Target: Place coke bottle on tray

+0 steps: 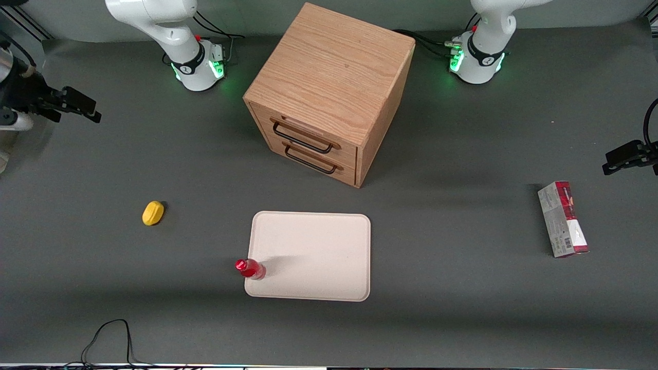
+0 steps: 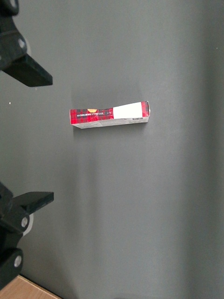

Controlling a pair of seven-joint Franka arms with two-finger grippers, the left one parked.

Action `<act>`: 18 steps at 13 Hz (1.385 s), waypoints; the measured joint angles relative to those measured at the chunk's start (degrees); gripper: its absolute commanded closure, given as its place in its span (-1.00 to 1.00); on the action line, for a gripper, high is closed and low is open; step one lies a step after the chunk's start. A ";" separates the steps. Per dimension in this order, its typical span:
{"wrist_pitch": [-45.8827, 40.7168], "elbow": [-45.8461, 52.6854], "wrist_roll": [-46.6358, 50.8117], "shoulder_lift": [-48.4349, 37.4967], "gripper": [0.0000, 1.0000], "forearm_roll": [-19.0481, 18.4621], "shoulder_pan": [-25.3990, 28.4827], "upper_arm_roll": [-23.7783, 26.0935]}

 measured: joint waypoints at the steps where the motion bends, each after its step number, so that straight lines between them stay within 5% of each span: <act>1: 0.00 0.01 -0.41 0.08 -1.00 0.00 -0.04 -0.57; 18: 4.35 -0.29 -2.65 8.94 -1.00 0.00 -0.26 -3.30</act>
